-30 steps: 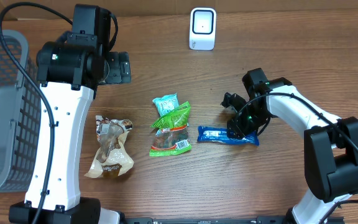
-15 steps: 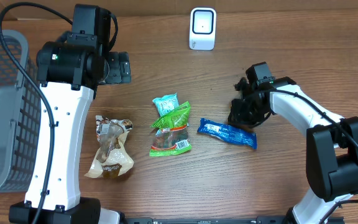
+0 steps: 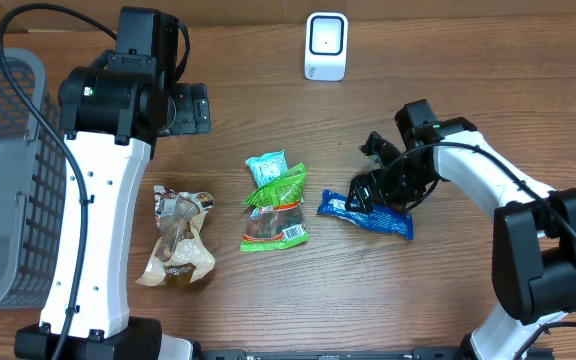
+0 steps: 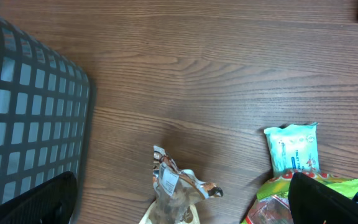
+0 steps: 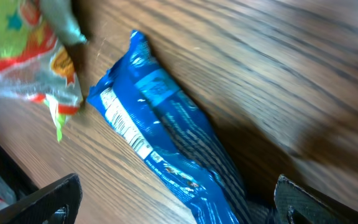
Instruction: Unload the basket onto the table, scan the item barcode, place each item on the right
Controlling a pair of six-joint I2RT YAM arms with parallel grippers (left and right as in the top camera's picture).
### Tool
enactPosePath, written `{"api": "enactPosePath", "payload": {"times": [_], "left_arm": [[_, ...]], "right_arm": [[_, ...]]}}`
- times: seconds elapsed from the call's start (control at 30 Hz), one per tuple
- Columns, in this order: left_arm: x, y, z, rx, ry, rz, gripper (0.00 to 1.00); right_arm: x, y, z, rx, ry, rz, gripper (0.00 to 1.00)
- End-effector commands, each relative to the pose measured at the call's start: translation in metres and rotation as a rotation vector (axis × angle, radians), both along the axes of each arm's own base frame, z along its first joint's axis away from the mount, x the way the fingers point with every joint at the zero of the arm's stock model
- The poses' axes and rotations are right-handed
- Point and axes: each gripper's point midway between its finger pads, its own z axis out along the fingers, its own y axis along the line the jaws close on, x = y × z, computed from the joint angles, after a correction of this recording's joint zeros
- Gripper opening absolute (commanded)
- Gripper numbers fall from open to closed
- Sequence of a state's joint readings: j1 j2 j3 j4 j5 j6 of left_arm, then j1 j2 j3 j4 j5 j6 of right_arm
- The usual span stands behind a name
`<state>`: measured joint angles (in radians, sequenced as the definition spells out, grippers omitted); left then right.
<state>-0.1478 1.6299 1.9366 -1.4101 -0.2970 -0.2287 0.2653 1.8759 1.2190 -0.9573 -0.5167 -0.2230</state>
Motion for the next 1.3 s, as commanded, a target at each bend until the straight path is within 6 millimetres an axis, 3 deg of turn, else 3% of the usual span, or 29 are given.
{"api": "enactPosePath", "payload": {"times": [0.0,0.27,0.33,0.5,0.63,0.7,0.83,0.97,1.1,1.27], "left_arm": [[-0.002,0.004,0.014,0.017,-0.037,-0.001,1.00],[-0.002,0.004,0.014,0.017,-0.037,-0.001,1.00],[-0.002,0.004,0.014,0.017,-0.037,-0.001,1.00],[-0.002,0.004,0.014,0.017,-0.037,-0.001,1.00],[-0.002,0.004,0.014,0.017,-0.037,-0.001,1.00],[-0.002,0.004,0.014,0.017,-0.037,-0.001,1.00],[-0.002,0.004,0.014,0.017,-0.037,-0.001,1.00],[-0.002,0.004,0.014,0.017,-0.037,-0.001,1.00],[-0.002,0.004,0.014,0.017,-0.037,-0.001,1.00],[-0.002,0.004,0.014,0.017,-0.037,-0.001,1.00]], "right_arm": [[-0.006,0.010,-0.005,0.001,-0.077,0.153,1.00],[-0.033,-0.015,-0.041,-0.175,-0.030,0.172,0.98],[-0.035,-0.024,-0.046,-0.226,-0.015,0.140,0.92],[-0.026,-0.043,-0.054,-0.357,-0.017,0.016,0.61],[-0.015,-0.042,-0.055,-0.371,-0.027,-0.097,0.42],[-0.008,-0.039,-0.054,-0.365,-0.029,-0.176,0.38],[0.006,-0.036,-0.053,-0.354,-0.024,-0.339,0.31],[0.017,-0.046,-0.054,-0.403,0.009,-0.615,0.31],[0.026,-0.043,-0.047,-0.390,0.004,-0.655,0.35],[0.053,-0.034,-0.005,-0.351,-0.046,-0.663,0.40]]}}
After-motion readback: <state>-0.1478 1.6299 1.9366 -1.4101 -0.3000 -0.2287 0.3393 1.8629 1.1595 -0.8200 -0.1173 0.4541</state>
